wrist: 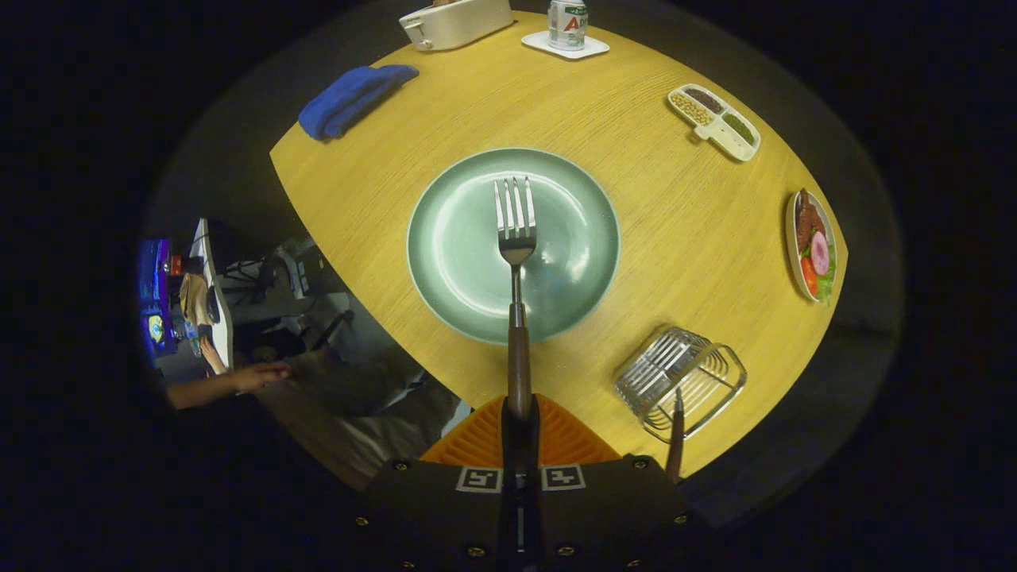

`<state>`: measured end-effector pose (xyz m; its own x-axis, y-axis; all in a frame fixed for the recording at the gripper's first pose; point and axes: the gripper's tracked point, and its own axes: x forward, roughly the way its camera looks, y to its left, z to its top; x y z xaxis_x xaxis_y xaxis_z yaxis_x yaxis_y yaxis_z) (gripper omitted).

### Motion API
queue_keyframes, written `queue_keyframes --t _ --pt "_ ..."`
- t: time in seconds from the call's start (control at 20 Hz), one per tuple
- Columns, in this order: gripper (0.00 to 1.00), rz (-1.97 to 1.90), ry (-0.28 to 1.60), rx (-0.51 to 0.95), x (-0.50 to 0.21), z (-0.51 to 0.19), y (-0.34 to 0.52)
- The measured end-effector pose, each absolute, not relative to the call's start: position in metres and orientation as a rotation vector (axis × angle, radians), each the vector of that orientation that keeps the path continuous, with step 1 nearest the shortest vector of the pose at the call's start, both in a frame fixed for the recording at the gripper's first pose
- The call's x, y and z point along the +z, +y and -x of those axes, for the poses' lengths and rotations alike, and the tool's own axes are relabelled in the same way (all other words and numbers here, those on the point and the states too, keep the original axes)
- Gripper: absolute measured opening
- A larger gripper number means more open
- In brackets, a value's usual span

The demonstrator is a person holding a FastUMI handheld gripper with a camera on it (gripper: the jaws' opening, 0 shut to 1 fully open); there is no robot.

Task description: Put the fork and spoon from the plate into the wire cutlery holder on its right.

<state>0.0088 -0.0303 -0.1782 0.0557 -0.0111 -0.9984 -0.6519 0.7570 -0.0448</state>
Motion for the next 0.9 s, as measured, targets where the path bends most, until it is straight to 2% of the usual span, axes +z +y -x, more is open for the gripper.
queue_keyframes --t 0.3,0.45,0.9 --pt "0.04 0.596 1.473 0.468 -0.135 0.01 -0.094" --pt "0.04 0.591 1.553 0.449 -0.122 0.027 -0.13" --pt "0.04 0.632 1.642 0.378 -0.118 0.028 -0.197"
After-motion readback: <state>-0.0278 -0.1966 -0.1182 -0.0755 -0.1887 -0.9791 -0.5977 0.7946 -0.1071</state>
